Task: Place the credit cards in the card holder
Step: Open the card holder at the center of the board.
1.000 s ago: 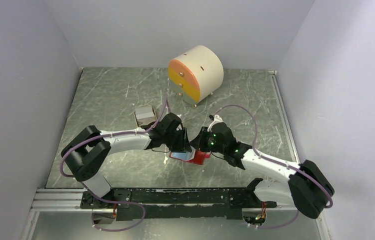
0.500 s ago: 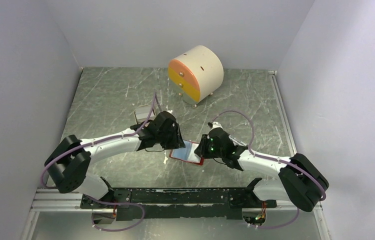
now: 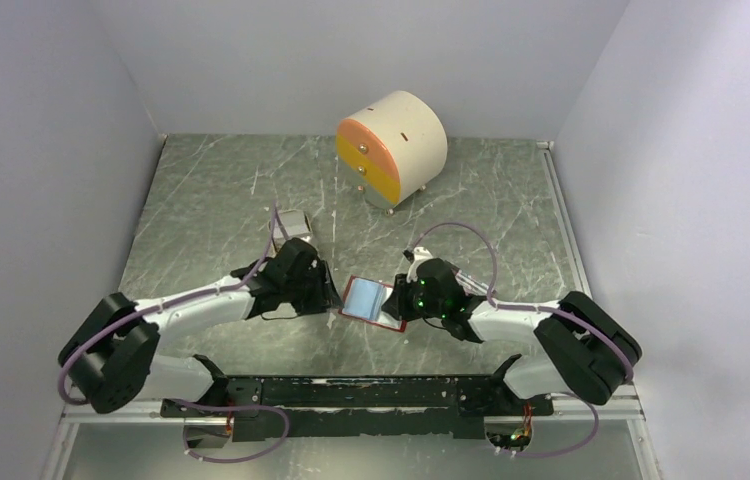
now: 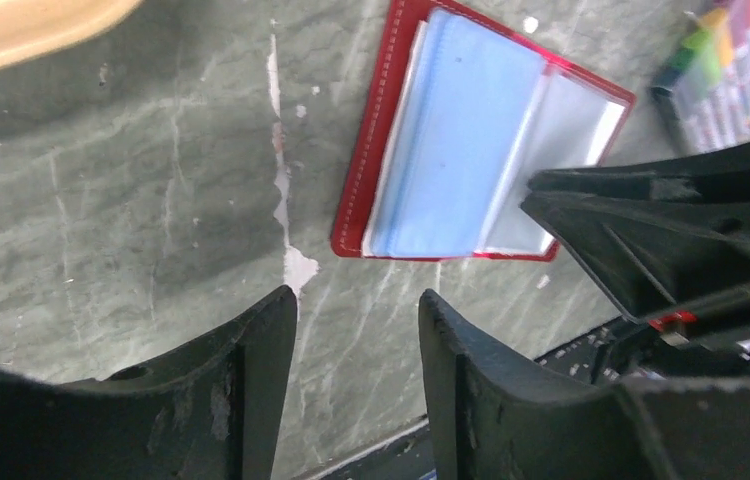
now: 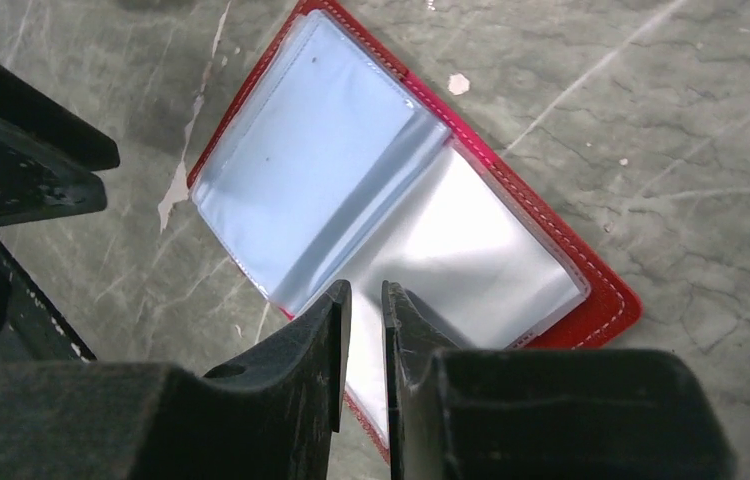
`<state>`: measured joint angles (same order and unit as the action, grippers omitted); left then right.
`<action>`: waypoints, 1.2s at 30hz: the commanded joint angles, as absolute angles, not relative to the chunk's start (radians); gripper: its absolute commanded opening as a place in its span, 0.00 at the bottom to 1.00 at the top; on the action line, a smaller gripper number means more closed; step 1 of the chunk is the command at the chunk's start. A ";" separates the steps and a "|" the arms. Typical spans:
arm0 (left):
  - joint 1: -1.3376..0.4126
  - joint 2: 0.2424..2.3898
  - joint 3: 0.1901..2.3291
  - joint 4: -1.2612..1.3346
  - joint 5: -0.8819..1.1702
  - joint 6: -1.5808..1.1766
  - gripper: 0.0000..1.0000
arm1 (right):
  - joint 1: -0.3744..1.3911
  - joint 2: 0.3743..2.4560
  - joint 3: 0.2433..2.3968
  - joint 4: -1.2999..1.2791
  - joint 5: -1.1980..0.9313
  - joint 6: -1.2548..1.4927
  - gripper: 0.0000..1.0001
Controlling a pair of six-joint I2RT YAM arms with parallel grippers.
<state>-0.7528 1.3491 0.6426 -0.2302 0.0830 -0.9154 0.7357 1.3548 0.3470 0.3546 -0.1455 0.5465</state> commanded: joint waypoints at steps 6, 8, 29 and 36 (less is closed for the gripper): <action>-0.706 1.346 0.482 0.153 0.299 -0.983 0.59 | 0.727 1.387 0.300 0.372 -0.224 0.484 0.23; -0.706 1.394 0.528 0.088 0.270 -0.974 0.59 | 0.727 1.388 0.284 0.395 -0.237 0.502 0.23; -0.707 1.436 0.522 0.376 0.352 -1.028 0.62 | 0.726 1.392 0.276 0.418 -0.253 0.519 0.23; -0.705 1.510 0.556 0.466 0.423 -0.975 0.61 | 0.726 1.390 0.275 0.414 -0.250 0.515 0.23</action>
